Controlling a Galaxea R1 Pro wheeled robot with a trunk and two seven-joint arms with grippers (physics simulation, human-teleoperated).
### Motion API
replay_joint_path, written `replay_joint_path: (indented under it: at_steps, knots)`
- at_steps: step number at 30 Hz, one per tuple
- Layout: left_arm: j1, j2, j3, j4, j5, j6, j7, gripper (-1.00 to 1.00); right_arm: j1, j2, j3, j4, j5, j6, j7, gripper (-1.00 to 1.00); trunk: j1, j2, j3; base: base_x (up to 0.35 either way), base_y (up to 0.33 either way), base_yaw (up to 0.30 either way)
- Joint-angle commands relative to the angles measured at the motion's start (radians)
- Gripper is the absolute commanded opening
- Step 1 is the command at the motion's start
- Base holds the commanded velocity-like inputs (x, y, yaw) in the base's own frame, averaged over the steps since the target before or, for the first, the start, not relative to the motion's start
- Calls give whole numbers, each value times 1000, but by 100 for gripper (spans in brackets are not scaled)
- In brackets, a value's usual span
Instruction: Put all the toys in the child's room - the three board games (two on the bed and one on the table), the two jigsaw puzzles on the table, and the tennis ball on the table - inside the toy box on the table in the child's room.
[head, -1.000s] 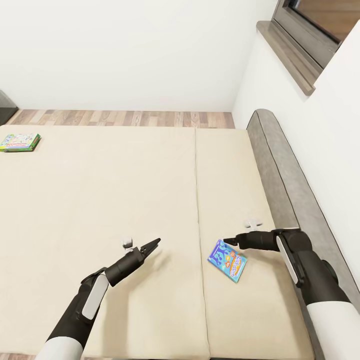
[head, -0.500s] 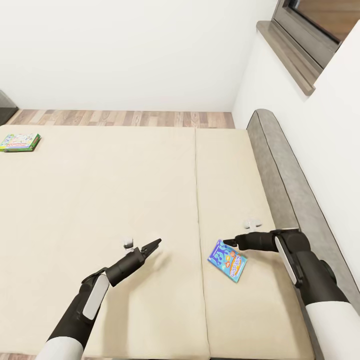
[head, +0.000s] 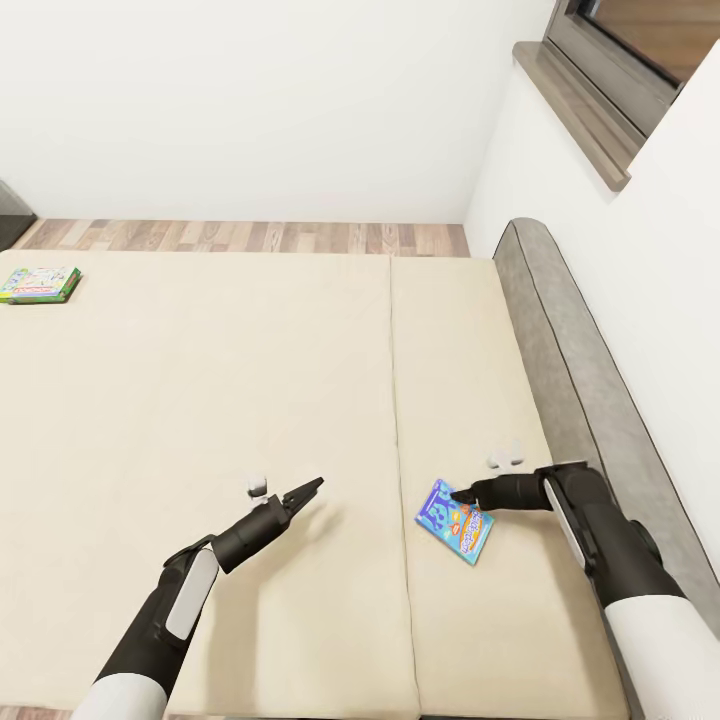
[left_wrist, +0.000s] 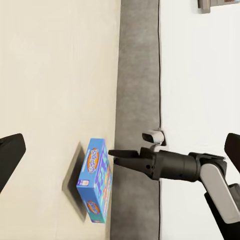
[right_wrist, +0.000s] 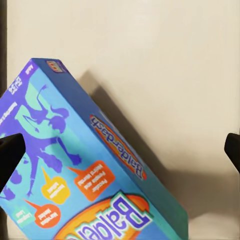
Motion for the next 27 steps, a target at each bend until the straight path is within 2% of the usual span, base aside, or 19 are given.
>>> replay_joint_path:
  at_steps: [1,13,27]
  knots:
    - [0,-1,2,0,2,8,-2,100,-2,0,2,7,15,4,8,100,0,0,-1,0,0,0]
    - [0,-1,2,0,2,7,-2,100,-9,-1,9,35,31,62,9,100,0,0,-1,0,0,0]
    - [0,-1,2,0,2,7,-2,100,-18,-1,11,50,36,82,5,100,0,0,-1,0,0,0]
